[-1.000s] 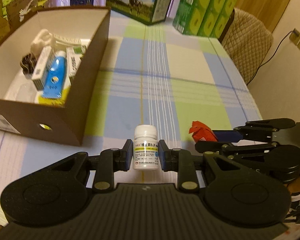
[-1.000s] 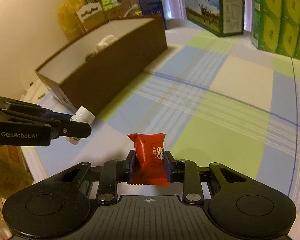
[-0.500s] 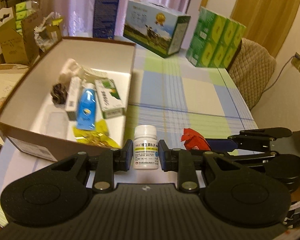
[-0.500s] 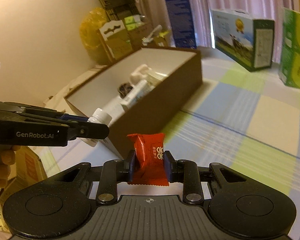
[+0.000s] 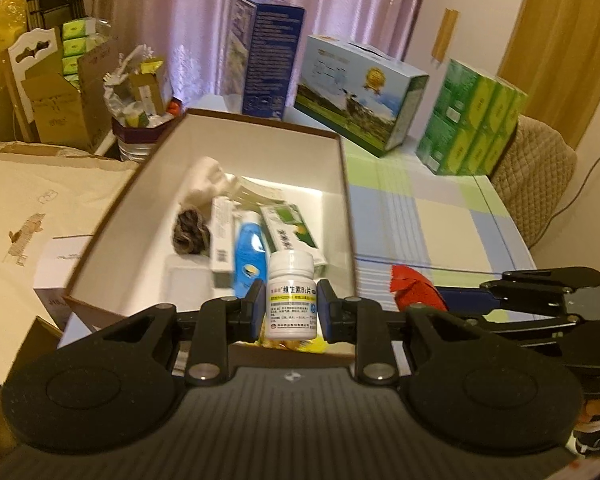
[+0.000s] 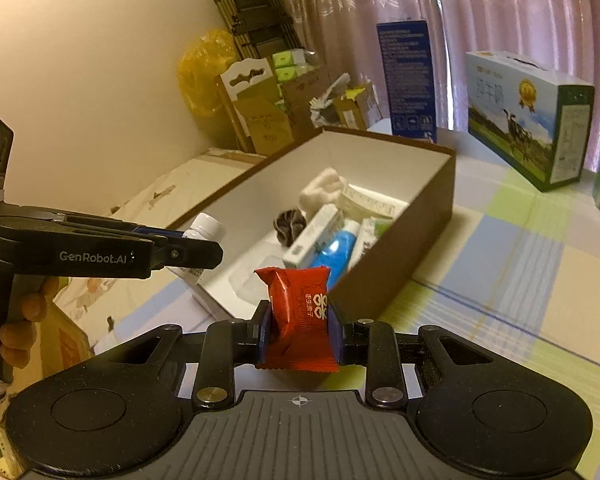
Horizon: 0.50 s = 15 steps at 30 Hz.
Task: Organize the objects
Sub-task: 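Carry the pill bottle and red packet over the shoebox with both tools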
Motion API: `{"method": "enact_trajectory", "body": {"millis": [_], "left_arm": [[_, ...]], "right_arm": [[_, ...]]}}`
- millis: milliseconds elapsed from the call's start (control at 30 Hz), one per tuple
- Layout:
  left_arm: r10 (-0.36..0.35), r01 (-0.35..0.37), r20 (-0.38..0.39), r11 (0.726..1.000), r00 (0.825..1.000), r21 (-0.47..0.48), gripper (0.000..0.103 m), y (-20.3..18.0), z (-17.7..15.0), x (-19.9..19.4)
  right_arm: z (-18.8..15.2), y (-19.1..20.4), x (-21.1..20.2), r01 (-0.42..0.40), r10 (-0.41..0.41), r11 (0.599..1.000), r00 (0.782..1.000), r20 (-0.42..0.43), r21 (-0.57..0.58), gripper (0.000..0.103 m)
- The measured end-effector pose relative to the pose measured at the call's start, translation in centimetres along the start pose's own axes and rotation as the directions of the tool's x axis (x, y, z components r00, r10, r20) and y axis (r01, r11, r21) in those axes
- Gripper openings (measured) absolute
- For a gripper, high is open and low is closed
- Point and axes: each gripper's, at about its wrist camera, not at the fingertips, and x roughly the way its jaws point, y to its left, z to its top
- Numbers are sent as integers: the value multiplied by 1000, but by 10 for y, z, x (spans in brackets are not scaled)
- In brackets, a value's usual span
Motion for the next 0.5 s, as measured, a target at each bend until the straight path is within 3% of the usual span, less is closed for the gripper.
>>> {"method": "enact_trajectory", "body": {"millis": [500], "left_arm": [[85,-85,2,996,996,-5,23,79,27,24]], "right_arm": [[30,18,51,51,-50,999,999,-8,10,26]]}}
